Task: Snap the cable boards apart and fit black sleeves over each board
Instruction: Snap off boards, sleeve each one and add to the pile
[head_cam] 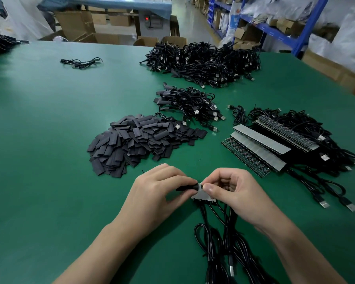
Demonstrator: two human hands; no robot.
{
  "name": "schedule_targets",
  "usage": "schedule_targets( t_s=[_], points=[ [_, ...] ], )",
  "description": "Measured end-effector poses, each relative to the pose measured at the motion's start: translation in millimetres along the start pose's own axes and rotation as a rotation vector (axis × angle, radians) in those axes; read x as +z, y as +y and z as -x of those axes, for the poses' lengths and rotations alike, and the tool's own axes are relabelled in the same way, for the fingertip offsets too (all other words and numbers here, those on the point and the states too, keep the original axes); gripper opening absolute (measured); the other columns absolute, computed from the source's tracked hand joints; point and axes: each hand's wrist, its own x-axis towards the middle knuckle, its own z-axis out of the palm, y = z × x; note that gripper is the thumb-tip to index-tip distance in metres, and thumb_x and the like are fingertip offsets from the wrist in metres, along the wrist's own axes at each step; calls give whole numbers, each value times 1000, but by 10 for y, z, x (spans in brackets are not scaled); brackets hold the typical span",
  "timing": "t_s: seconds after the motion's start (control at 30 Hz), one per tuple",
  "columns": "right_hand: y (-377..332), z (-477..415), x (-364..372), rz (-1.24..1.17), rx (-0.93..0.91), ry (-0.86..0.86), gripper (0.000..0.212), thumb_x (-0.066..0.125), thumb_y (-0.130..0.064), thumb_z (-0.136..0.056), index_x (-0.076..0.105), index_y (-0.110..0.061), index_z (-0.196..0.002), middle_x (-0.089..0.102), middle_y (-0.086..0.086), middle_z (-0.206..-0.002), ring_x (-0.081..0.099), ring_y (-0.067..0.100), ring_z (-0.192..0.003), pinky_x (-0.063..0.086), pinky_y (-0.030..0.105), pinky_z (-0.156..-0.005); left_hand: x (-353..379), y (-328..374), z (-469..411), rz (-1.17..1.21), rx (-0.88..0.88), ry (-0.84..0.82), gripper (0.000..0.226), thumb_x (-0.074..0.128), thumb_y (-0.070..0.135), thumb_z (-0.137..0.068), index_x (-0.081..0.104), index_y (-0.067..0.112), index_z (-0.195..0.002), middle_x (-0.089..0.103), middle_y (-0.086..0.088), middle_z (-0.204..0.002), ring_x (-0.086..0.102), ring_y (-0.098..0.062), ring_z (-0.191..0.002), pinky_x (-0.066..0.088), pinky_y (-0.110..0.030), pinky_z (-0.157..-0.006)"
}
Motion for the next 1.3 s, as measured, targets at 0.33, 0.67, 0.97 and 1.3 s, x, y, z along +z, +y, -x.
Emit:
schedule_targets(
  t_s=[0.33, 0.67, 0.97, 1.3],
  points=[
    [-24, 29, 4, 180, -154, 145, 17, 80, -16, -88, 78, -33, -86, 72, -8, -79, 64, 7, -74, 50, 18, -71, -20, 55, -12, 258, -291, 30, 18, 80, 33, -86, 81, 24, -101, 76, 15, -90, 70, -3, -83, 56, -23, -74],
    [15, 19, 51, 536, -611, 244, 7, 78, -24, -90, 78, -18, -88, 69, -13, -83, 62, 13, -83, 51, 34, -72, -40, -74, 5, 526, -602, -325, 51, 48, 67, -91, 72, 22, -82, 66, -7, -69, 51, -12, -58, 41, -31, -58],
    [45, -2, 46, 553, -655, 223, 5, 79, -24, -90, 79, -19, -90, 70, -15, -86, 62, 14, -83, 51, 34, -72, 36, -38, 37, 537, -591, -284, 28, 49, 52, -99, 70, 33, -94, 43, 16, -60, 36, -3, -56, 30, -18, -53],
    [57, 4, 77, 584, -647, 196, 6, 79, -24, -89, 78, -18, -88, 69, -16, -86, 61, 12, -83, 52, 36, -72, 42, 20, 41, 369, -487, -275, 19, 54, 29, -105, 65, 36, -91, 67, 17, -89, 61, -6, -85, 43, -15, -74]
  ],
)
